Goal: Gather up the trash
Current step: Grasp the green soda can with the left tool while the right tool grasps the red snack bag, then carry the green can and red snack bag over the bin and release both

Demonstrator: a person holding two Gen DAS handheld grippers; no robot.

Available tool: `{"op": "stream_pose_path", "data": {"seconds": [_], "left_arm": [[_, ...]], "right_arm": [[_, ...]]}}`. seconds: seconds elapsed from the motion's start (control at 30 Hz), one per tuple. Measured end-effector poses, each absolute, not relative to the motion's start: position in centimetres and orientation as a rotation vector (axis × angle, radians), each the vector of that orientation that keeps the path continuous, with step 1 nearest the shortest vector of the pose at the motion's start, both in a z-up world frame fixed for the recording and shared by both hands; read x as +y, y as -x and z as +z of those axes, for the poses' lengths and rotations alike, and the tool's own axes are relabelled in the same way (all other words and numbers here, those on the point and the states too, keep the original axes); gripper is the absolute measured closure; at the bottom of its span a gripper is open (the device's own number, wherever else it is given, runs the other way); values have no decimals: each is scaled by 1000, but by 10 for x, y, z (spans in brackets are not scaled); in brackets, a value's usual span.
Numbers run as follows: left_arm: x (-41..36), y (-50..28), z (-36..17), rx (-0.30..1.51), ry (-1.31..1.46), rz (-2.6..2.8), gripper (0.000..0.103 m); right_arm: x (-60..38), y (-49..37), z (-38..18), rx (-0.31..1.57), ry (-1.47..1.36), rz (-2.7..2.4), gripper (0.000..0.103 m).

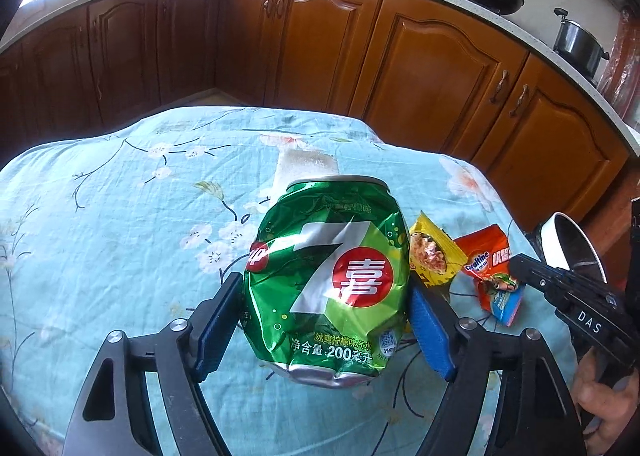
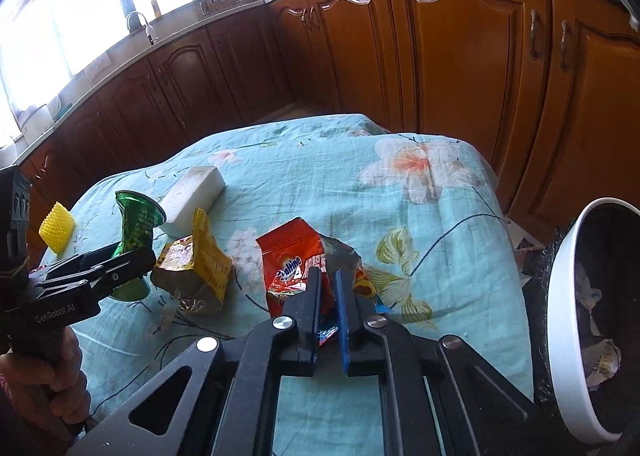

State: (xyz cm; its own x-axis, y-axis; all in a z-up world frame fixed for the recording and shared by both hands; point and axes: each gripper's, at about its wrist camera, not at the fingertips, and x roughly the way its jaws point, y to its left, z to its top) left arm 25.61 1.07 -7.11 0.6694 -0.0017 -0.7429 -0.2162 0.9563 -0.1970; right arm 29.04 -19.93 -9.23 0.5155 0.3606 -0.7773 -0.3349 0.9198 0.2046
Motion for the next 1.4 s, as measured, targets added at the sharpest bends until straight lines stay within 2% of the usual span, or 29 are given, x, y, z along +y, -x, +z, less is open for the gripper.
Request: {"op": "stream_pose_path", "data": {"seconds": [0.57,1.4], "left_arm": [[-39,-184,-40,767,294,-32,26],[-140,-195,-33,788,200,-224,28]], "right_arm": [[-240,-231,-62,880,-129,411,100],[-341,-183,-37,812,-213,265,102]]}}
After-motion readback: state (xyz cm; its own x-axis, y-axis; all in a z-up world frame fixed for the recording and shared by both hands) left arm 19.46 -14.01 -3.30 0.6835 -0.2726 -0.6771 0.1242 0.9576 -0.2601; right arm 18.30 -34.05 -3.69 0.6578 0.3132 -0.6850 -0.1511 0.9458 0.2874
